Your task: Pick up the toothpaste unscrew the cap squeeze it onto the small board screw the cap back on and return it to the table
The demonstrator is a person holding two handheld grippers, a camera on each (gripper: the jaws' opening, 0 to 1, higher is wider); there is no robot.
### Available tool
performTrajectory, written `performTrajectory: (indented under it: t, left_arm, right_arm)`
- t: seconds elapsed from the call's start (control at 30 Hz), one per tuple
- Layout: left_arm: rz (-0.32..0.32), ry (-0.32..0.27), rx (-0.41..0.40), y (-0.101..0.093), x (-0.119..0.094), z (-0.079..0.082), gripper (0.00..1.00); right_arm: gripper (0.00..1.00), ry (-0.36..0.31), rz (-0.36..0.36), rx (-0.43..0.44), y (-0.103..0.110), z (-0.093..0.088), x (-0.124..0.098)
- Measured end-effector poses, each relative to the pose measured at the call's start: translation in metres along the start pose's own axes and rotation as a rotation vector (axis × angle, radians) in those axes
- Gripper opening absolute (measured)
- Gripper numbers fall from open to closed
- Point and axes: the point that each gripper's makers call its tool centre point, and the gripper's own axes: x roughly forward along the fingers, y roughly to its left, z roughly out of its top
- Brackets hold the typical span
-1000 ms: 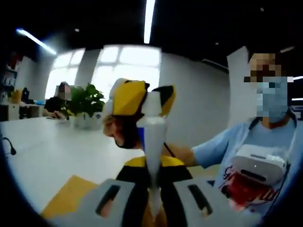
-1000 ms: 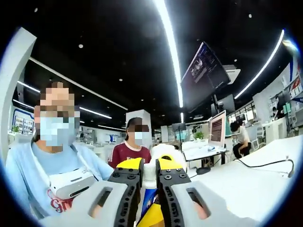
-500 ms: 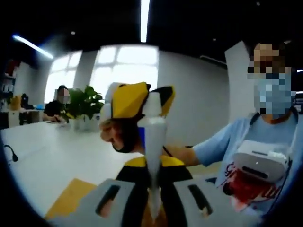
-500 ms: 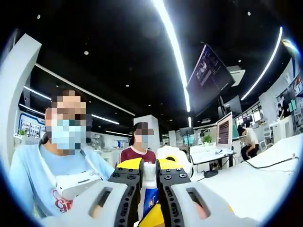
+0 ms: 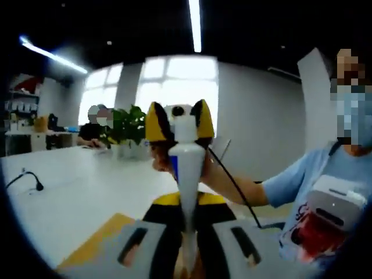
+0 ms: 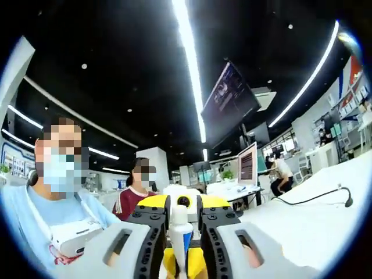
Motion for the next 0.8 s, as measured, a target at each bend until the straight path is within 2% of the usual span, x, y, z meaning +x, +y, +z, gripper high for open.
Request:
performTrajectory:
  t: [0.07,0.13,0.23,0.3,0.33,0.37,0.4,0.43,0.47,0.5,0.57,0.63,0.7,0.8]
  left_arm:
    - [0.065,-0.013,-0.036,0.009,-0.004,0.003,0.05]
    - [0.138,-0.017,-0.039,0.019,-0.008,0.005,0.05]
    - [0.242,0.003,-0.03,0.028,-0.014,0.005,0.05]
    - [0.334,0.024,-0.04,0.035,-0.019,0.003,0.05]
    - [0.371,0.023,-0.04,0.038,-0.021,0.003,0.05]
    - [0.416,0.019,-0.064,0.041,-0.024,0.002,0.05]
    - [0.496,0.025,-0.063,0.046,-0.027,-0.001,0.05]
    - [0.511,0.02,-0.013,0.044,-0.026,0.001,0.05]
    - [0.539,-0.001,0.039,0.042,-0.025,0.004,0.05]
    - [0.562,-0.005,0.029,0.042,-0.025,0.002,0.05]
    - [0.55,0.003,0.014,0.037,-0.022,-0.001,0.05]
    - [0.565,-0.026,-0.07,0.035,-0.019,-0.001,0.05]
    - [0.566,-0.064,-0.073,0.035,-0.017,0.005,0.05]
    - [0.628,-0.075,-0.061,0.039,-0.019,0.006,0.05]
  right_arm:
    - [0.3,-0.027,-0.05,-0.017,-0.005,0.007,-0.001]
    - [0.32,-0.003,-0.106,-0.031,-0.009,0.008,-0.002]
    - [0.33,0.063,-0.23,-0.118,-0.016,0.004,-0.003]
    - [0.33,0.082,-0.302,-0.167,-0.018,0.003,-0.003]
    - [0.31,0.105,-0.346,-0.169,-0.02,-0.001,-0.005]
    - [0.28,0.103,-0.423,-0.251,-0.025,0.005,-0.01]
    - [0.27,0.097,-0.472,-0.295,-0.027,0.008,-0.012]
    - [0.27,0.122,-0.526,-0.303,-0.028,0.006,-0.015]
    - [0.28,0.129,-0.544,-0.297,-0.027,0.005,-0.014]
    - [0.29,0.135,-0.56,-0.293,-0.026,0.004,-0.014]
    - [0.3,0.118,-0.598,-0.298,-0.023,0.005,-0.014]
    - [0.29,0.081,-0.651,-0.301,-0.021,0.008,-0.017]
    - [0.28,0.075,-0.678,-0.298,-0.018,0.006,-0.017]
    - [0.28,0.06,-0.756,-0.351,-0.018,0.009,-0.02]
